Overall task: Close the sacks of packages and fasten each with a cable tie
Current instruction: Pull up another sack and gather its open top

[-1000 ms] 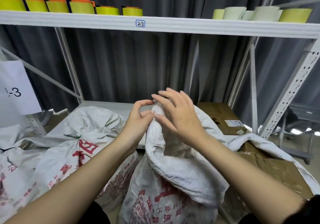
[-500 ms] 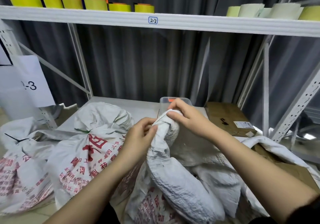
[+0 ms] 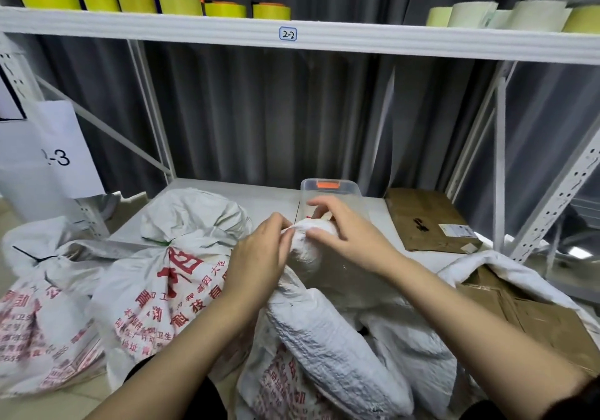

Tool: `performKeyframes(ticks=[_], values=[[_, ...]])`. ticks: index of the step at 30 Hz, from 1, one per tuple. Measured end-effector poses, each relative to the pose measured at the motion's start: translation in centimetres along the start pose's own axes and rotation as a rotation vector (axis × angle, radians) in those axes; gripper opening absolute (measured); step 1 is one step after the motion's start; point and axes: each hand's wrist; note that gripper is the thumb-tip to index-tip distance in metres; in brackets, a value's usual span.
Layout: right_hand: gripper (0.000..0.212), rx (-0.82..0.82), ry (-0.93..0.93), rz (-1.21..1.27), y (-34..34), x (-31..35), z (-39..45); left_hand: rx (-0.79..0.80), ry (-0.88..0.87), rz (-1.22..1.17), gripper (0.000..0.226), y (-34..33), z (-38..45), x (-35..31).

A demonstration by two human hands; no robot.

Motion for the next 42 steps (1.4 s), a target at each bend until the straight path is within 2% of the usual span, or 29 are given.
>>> performKeyframes(ticks=[2,5,7,10,12,14,15,16,19,20,21,22,24,26,28,30,32,33,36,37,39,40,41,42], values=[[0.040,-0.139,0.094,-0.236,-0.8,-0.4,-1.3,0.029,0.171,-0.234,0.010,-0.3,0.0,0.3],[0.027,-0.235,0.102,-0.136,-0.8,-0.6,-1.4,0.063,0.317,-0.466,0.015,-0.4,0.4,0.5],[0.015,-0.148,0.030,0.049,-0.3,-0.3,-0.8,0.112,0.280,-0.299,0.013,0.4,0.2,0.6],[0.022,0.043,-0.053,0.286,0.8,1.0,0.1,0.082,-0.005,0.169,0.031,0.8,-0.4,0.4],[0.017,0.077,-0.080,0.390,0.9,1.5,0.6,0.095,-0.166,0.290,0.034,0.5,-0.3,0.0],[0.004,0.083,-0.138,0.543,0.6,1.5,0.5,0.094,-0.199,0.330,0.027,0.2,0.1,0.2],[0.011,0.079,-0.160,0.589,0.4,1.3,0.3,0.107,-0.191,0.326,0.024,0.2,0.3,0.3],[0.017,0.067,-0.162,0.530,0.0,1.0,0.0,0.125,-0.161,0.310,0.023,0.1,0.4,0.4],[0.032,-0.063,-0.093,-0.103,-0.9,0.3,-1.7,0.212,0.107,0.093,0.020,-0.3,0.6,1.1],[0.031,-0.138,-0.081,-0.239,-1.2,0.2,-2.1,0.242,0.203,-0.038,0.018,-0.3,0.8,1.4],[0.026,-0.209,-0.082,-0.269,-1.5,-0.1,-2.2,0.270,0.278,-0.158,0.016,-0.4,0.9,1.7],[0.019,-0.250,-0.098,-0.226,-1.7,-0.5,-2.2,0.285,0.304,-0.214,0.016,-0.6,1.0,2.0],[0.010,-0.265,-0.138,-0.029,-1.9,-1.5,-1.3,0.293,0.237,-0.061,0.020,-0.5,1.2,2.0],[0.012,-0.211,-0.166,0.212,-1.6,-2.0,-0.1,0.170,-0.041,0.213,0.033,-0.8,1.4,1.8],[0.013,-0.104,-0.176,0.461,-1.3,-1.8,0.9,0.164,-0.295,0.342,0.043,-1.6,1.9,1.5],[0.011,-0.062,-0.182,0.623,-1.5,-1.7,1.4,0.192,-0.377,0.355,0.036,-2.6,2.4,1.7],[0.007,-0.079,-0.189,0.616,-1.6,-1.9,1.5,0.231,-0.352,0.338,0.026,-3.4,2.9,2.1],[0.010,-0.083,-0.185,0.514,-1.8,-2.1,1.3,0.238,-0.325,0.336,0.025,-3.7,3.0,2.3],[0.024,-0.132,-0.152,-0.024,-2.1,-3.1,0.1,0.286,-0.099,0.213,0.026,-4.2,3.9,2.1],[0.025,-0.176,-0.150,-0.103,-2.2,-3.4,-0.3,0.332,0.010,0.146,0.024,-4.5,4.4,2.4],[0.018,-0.227,-0.151,-0.090,-2.4,-4.2,-0.4,0.452,0.166,-0.008,0.019,-4.8,5.1,2.8],[0.015,-0.224,-0.159,-0.035,-2.6,-4.6,-0.1,0.487,0.172,-0.029,0.019,-5.0,5.3,2.9],[0.013,-0.211,-0.166,0.052,-2.6,-5.1,0.4,0.476,0.107,0.013,0.021,-5.4,5.4,3.1],[0.014,-0.192,-0.177,0.163,-2.7,-5.6,1.0,0.399,-0.033,0.104,0.025,-5.8,5.4,3.3]])
Point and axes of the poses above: each hand's wrist, its own z-axis towards the middle knuckle, its own y-axis out of the back of the hand, x = y × z, and after that the axes turned 5 degrees about -z, right-handed
